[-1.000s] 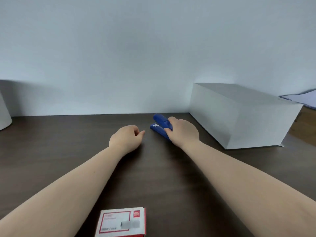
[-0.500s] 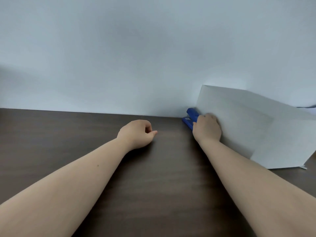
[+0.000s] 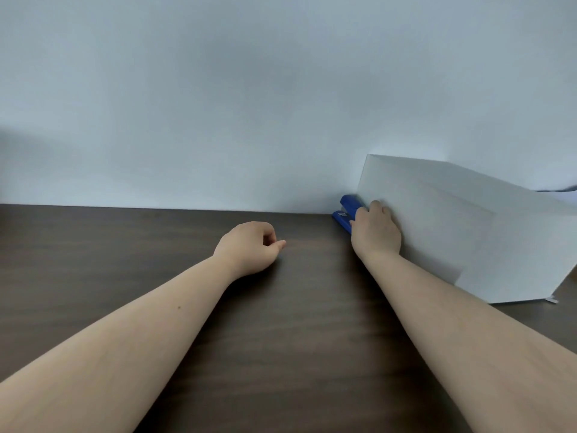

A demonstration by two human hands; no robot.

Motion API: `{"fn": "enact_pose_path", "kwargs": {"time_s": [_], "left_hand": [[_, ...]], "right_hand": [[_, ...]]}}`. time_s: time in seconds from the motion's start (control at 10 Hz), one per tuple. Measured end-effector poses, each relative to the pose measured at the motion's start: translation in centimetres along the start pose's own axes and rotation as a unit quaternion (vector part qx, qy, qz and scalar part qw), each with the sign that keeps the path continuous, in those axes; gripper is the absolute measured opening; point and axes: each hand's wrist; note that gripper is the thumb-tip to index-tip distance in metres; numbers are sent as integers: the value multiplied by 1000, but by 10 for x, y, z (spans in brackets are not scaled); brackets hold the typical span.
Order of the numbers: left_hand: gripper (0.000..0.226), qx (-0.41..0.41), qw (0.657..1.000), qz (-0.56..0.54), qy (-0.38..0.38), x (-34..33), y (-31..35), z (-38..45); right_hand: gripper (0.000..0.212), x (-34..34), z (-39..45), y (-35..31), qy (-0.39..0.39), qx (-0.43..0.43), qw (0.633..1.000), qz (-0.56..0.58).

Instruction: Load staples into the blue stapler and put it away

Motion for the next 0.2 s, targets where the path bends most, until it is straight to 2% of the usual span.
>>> {"fn": "enact_pose_path", "kwargs": {"time_s": [0.2], "left_hand": [[30, 7, 1000, -26, -7, 24, 15, -28]], "right_hand": [[25, 32, -17, -1, -4, 60, 995, 73]]}}
Point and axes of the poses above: each hand's wrist, its own z-axis towards the middle knuckle, its own x-axis out of the back of the hand, y = z × x, and after that the axes turned 3 degrees about y, right-handed
